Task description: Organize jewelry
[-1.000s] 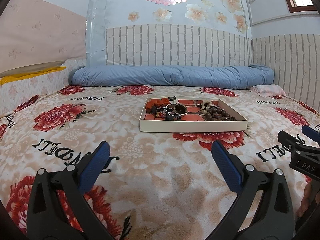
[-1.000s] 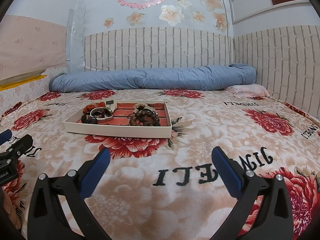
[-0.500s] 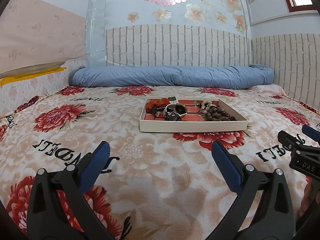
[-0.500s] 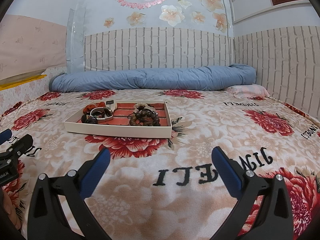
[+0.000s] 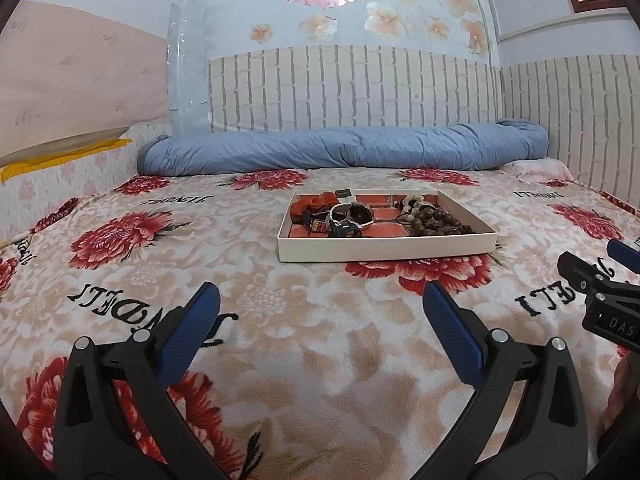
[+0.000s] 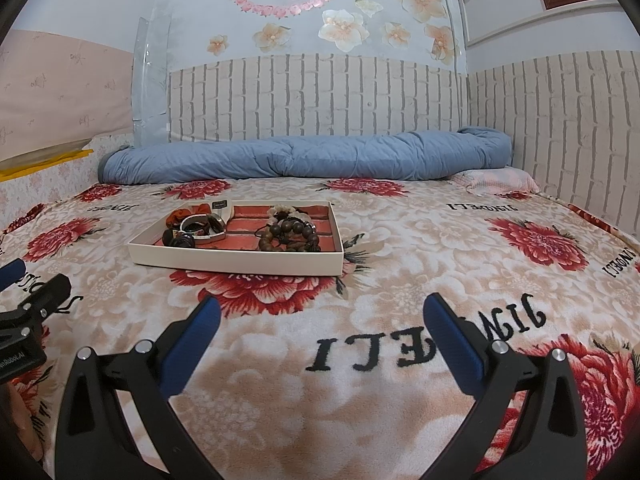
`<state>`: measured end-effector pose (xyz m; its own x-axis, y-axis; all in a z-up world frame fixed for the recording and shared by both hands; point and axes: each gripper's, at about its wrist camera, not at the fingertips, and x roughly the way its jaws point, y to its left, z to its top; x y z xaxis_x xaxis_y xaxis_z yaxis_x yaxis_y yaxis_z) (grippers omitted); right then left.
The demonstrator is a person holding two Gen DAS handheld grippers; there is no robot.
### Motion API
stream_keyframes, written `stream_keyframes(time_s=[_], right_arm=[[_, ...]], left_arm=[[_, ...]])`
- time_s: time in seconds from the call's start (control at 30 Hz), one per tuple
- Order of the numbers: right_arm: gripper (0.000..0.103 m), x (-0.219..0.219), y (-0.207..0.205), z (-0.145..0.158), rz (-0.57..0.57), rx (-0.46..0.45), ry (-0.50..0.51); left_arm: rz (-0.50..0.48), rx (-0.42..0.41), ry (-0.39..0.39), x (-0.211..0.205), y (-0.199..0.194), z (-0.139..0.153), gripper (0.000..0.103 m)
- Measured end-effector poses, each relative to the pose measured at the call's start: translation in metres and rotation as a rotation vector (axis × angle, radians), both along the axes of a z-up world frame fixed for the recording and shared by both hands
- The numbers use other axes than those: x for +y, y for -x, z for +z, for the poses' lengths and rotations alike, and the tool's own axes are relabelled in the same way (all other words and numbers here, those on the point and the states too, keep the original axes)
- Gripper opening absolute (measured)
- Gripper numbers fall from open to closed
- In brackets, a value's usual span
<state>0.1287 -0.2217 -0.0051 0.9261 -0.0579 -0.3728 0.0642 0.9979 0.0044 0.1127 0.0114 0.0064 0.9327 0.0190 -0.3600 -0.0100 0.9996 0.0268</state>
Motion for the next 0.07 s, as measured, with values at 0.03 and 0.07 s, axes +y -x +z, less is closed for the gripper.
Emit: stream_keyframes(time_s=[0.03, 0.07], right_arm=[[0.099, -0.0001, 0.0, 0.0001, 0.0, 0.0, 0.0], [0.099, 0.0, 0.0003, 0.0001, 0.0, 0.0, 0.0]], left_arm=[[0.0, -0.001, -0.001, 0.0013, -0.0001, 0.0, 0.098], [0.0, -0.001, 0.0, 0.0003, -0.0004, 0.0, 0.098]])
